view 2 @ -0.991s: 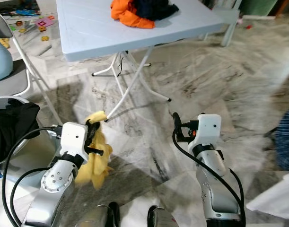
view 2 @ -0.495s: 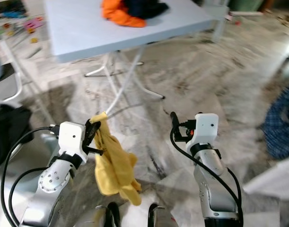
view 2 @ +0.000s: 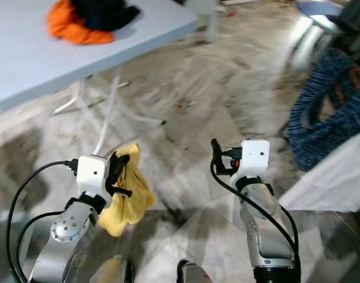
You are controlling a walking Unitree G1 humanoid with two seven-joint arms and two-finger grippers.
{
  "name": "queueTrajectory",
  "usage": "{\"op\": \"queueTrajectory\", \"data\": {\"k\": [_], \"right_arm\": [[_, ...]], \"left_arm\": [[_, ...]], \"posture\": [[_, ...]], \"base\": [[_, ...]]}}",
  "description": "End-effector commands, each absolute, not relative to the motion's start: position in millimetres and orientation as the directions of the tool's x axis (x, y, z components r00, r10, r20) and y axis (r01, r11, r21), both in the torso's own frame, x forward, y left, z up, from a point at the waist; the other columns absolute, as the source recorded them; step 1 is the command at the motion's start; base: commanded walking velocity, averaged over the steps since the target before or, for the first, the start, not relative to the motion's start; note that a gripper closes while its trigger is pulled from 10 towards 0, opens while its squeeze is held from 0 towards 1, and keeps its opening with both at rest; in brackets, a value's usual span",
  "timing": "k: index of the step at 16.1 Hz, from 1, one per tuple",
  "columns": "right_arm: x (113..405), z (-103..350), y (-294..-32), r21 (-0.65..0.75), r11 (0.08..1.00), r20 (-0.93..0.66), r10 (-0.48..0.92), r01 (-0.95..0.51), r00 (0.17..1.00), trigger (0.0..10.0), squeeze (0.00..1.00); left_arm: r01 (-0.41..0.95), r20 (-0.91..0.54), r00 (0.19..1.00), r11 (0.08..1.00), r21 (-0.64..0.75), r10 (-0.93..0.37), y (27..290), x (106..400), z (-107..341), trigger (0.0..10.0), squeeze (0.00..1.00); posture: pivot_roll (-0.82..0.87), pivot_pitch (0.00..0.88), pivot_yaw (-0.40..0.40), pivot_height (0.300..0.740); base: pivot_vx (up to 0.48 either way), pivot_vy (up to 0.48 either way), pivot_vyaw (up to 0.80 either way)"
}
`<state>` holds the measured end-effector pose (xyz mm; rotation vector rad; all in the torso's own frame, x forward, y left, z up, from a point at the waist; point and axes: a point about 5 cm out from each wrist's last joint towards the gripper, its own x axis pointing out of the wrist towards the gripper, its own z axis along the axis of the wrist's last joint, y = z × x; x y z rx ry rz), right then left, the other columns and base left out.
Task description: Hang hanger
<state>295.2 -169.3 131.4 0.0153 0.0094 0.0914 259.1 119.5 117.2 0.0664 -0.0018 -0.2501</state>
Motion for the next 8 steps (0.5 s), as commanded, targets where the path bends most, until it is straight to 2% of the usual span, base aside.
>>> {"op": "queueTrajectory", "data": {"k": [1,6,8], "right_arm": [[293,125,-166,0.020,0.995,-0.024,0.099,-0.098,0.995,10.0,0.00],[292,119,-166,0.027,0.996,-0.031,0.089,-0.089,0.996,10.0,0.00],[294,116,-166,0.029,0.996,-0.024,0.088,-0.087,0.996,10.0,0.00]], "left_arm": [[0.245,0.025,0.969,0.967,0.073,-0.248,122,258,124,10.0,0.00],[0.335,0.010,0.941,0.938,0.090,-0.338,117,261,125,10.0,0.00],[0.370,0.024,0.926,0.919,0.133,-0.376,111,271,131,10.0,0.00]], "posture": [[0.00,0.207,-0.036,0.740],[0.01,0.191,-0.024,0.740],[0.02,0.168,-0.009,0.740]], "base": [[0.289,0.382,-0.80],[0.288,0.383,-0.80],[0.000,0.000,-0.63]]}}
